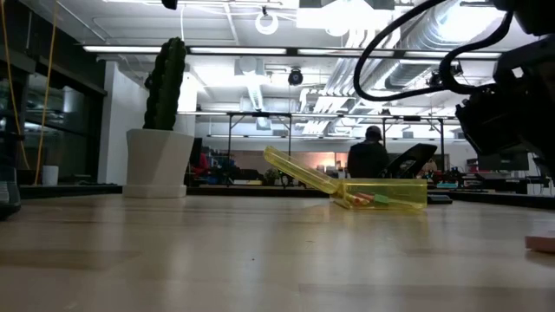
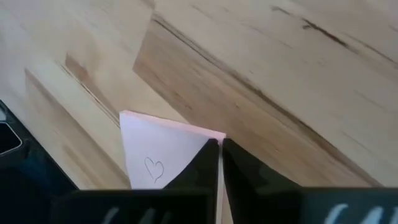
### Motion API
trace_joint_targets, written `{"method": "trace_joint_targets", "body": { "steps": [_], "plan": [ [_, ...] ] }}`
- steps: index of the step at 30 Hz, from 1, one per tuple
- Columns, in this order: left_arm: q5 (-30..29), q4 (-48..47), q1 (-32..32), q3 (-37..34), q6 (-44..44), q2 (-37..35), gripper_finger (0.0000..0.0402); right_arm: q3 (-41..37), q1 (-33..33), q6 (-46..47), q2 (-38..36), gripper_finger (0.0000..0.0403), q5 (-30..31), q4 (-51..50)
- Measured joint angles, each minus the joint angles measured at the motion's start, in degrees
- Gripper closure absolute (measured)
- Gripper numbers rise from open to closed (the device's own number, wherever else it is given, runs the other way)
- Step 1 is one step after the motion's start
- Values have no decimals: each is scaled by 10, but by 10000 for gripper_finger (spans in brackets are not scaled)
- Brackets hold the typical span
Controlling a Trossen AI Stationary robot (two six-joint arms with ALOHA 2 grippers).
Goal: Pack school essentials
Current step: Put the pink sticky note into the yellow supply box
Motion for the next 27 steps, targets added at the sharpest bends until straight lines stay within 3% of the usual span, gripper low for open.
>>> {"method": "trace_joint_targets", "body": {
  "steps": [6, 20, 27],
  "plan": [
    [0, 0, 0, 0, 0, 0, 186, -2, -6, -37, -27, 402, -21, 21],
    [0, 0, 0, 0, 0, 0, 186, 0, -123, -217, -253, 403, -29, 24],
    [-1, 0, 0, 0, 0, 0, 186, 12, -170, -252, -268, 403, -81, 26]
  ]
}}
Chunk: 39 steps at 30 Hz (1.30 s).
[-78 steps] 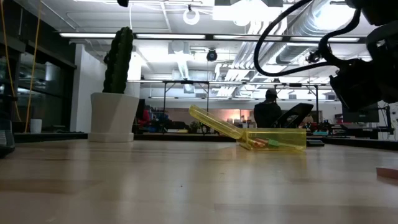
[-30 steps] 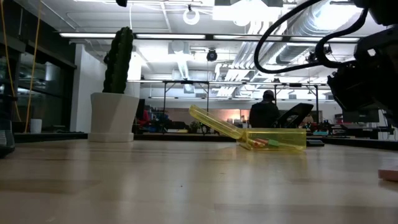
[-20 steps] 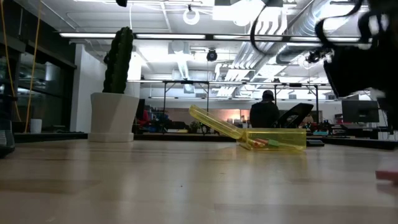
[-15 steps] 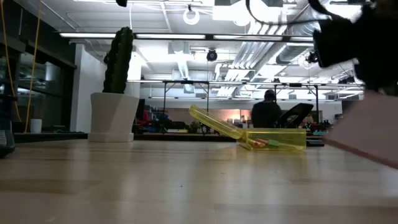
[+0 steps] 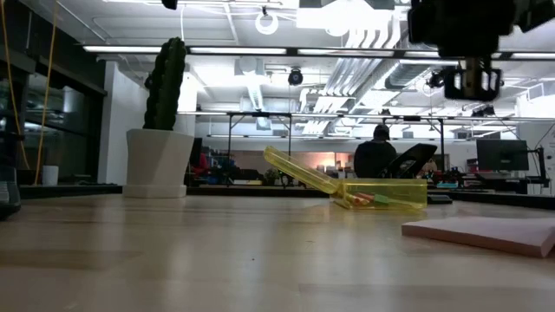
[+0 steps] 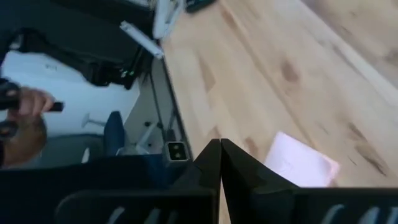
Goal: Pack school essentials
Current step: Put the pink sticky note into the yellow supply box
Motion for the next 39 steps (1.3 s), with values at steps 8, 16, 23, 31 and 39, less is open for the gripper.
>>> {"method": "trace_joint_targets", "body": {
  "steps": [8, 16, 23, 31, 39],
  "plan": [
    [-2, 0, 0, 0, 0, 0, 186, 188, 28, -236, 98, 403, 24, -277],
    [-2, -24, 0, 0, -20, 0, 186, 221, 42, -273, 194, 399, 25, -306],
    [-2, -31, 0, 0, -4, 0, 186, 219, 48, -206, 258, 305, 26, -317],
    [-1, -30, 0, 0, 6, 0, 186, 219, 64, -232, 346, 193, 40, -250],
    [-1, -30, 0, 0, 5, 0, 186, 219, 74, -251, 397, 190, 91, -256]
  ]
}}
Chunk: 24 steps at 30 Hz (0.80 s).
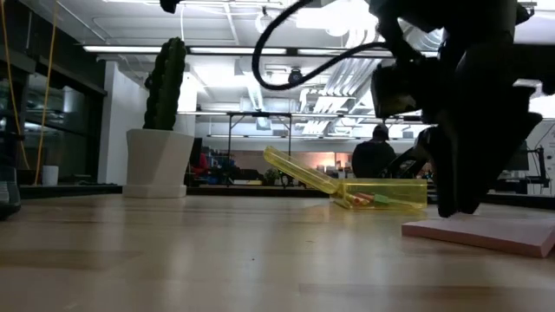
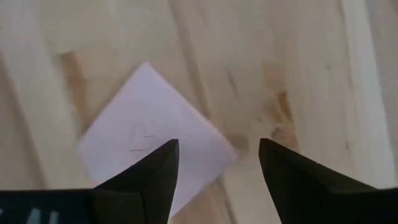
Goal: Pack school essentials
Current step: Put the pink sticky note into the yellow supply box
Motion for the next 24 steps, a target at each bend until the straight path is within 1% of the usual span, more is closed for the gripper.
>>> {"method": "trace_joint_targets", "body": {
  "steps": [4, 8, 12, 19, 22, 24],
  "plan": [
    [0, 0, 0, 0, 0, 0, 186, 0, 0, 3, 0, 203, 13, -4],
    [0, 0, 0, 0, -1, 0, 186, 0, 6, 3, 1, 215, -19, -5],
    [0, 0, 0, 0, -1, 0, 186, 0, 16, 3, 11, 225, -12, 0],
    [-6, 0, 0, 0, 0, 0, 186, 2, 16, 6, 24, 240, -6, 5],
    [-15, 0, 0, 0, 0, 0, 186, 2, 16, 6, 25, 259, -2, 3],
    [-16, 0, 0, 0, 0, 0, 186, 2, 16, 15, 25, 285, 4, 1]
  ]
}}
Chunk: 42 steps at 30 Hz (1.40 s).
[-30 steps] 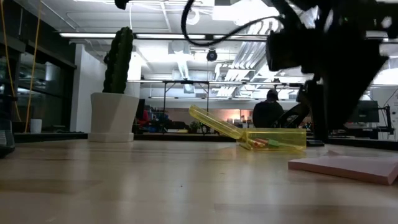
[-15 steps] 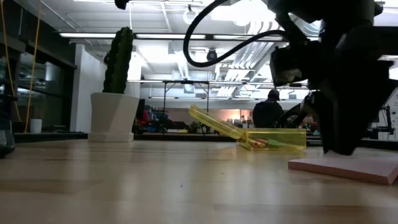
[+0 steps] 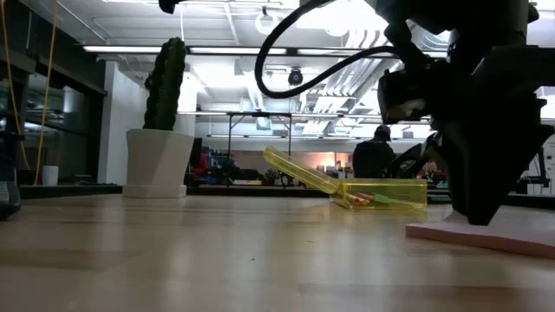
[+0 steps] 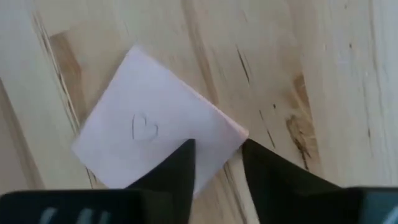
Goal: Pack school essentials
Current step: Put the pink sticky note into the yellow supply box
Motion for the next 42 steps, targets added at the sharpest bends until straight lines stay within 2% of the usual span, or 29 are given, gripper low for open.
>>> {"method": "trace_joint_targets", "body": {
  "steps": [5, 7, 10, 12, 17, 25, 33, 42],
  "plan": [
    [-1, 0, 0, 0, 0, 0, 186, 0, 0, 26, 0, 380, 12, 13],
    [-2, 0, 0, 0, 0, 0, 186, 0, -1, 30, 1, 394, 14, 28],
    [-2, 0, 0, 0, 0, 0, 186, -1, 0, 44, 2, 386, 16, 47],
    [-2, 0, 0, 0, 0, 0, 186, -1, -2, 46, 2, 394, 13, 49],
    [-2, 0, 0, 0, 0, 0, 186, -3, -13, 45, -3, 401, -24, 65],
    [-2, 0, 0, 0, 0, 0, 186, -3, -53, -9, -78, 403, -53, 66],
    [-2, -8, 0, 0, 0, 0, 186, -3, -89, -42, -131, 402, -54, 62],
    [-2, -14, 0, 0, 0, 0, 186, -2, -104, -50, -127, 403, -51, 47]
  ]
}}
